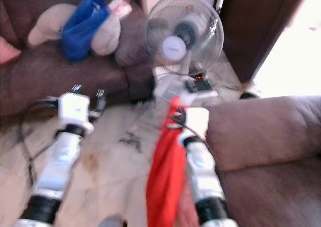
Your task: Move the pillow to the sofa from floor
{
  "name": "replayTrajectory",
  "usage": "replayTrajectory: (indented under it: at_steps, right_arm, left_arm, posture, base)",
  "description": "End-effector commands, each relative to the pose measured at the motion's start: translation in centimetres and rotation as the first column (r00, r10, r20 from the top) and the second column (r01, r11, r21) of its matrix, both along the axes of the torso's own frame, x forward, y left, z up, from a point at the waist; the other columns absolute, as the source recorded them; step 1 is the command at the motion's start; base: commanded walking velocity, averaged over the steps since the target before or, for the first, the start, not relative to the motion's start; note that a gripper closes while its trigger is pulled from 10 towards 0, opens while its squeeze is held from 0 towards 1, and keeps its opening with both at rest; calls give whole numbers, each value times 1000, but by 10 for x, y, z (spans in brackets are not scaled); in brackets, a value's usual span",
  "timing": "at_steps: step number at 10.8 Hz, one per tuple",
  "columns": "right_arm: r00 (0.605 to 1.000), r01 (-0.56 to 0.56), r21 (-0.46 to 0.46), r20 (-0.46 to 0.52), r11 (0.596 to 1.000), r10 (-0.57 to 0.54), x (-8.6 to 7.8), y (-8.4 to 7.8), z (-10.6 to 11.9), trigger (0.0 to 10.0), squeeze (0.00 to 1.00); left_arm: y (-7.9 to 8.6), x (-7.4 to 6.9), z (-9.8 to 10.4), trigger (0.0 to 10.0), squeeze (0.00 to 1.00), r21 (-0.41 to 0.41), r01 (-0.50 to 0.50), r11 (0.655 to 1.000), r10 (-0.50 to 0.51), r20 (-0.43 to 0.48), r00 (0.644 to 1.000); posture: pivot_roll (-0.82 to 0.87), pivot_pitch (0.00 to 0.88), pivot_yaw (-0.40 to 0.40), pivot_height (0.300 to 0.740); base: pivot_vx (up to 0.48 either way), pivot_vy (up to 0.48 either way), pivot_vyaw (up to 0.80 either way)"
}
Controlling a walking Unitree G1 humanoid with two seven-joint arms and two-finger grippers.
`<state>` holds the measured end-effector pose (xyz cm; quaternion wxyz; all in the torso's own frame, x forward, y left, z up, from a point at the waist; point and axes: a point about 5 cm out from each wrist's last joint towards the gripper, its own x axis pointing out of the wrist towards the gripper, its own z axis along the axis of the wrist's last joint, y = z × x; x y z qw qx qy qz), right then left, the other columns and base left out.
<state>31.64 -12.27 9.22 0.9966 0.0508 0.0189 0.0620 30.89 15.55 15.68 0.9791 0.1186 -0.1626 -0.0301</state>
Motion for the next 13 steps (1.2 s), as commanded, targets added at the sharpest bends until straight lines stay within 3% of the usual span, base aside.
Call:
replayTrajectory:
  at_steps: [1,4,6,9,10,12,13]
  right_arm:
    - [987,36,17,154,999,-38,9,-8,30,10000,0]
    - [978,39,81,199,996,-55,17,-5,48,10000,0]
    - [977,45,92,205,995,-64,17,-7,46,10000,0]
    - [973,-23,92,230,996,1,26,-14,62,10000,0]
    - [969,-62,89,244,994,39,29,-12,66,10000,0]
    - [931,-265,237,317,935,183,32,12,89,10000,0]
    - [872,-420,276,387,865,300,26,33,104,10000,0]
  left_arm:
    - [-7,2,2,10000,0,9,26,1000,-26,2,1000]
    - [-5,5,6,10000,0,22,33,999,-33,11,999]
    - [-5,8,7,10000,0,22,44,999,-44,7,999]
    - [12,18,13,10000,0,-119,-27,993,25,-16,1000]
    - [15,18,14,10000,0,-123,-37,992,36,-14,999]
    - [19,19,18,10000,0,-144,-57,988,58,3,998]
    - [23,20,21,10000,0,-157,-70,985,73,13,997]
  posture:
    - [73,0,-11,740]
    - [76,0,9,740]
    - [82,0,21,740]
    - [84,0,23,740]
    - [87,0,21,740]
    - [95,0,16,740]
    - [97,0,16,740]
  base:
    - [0,0,0]
    - [0,0,0]
    - [0,0,0]
    - [0,0,0]
    - [0,0,0]
    - [0,0,0]
    - [0,0,0]
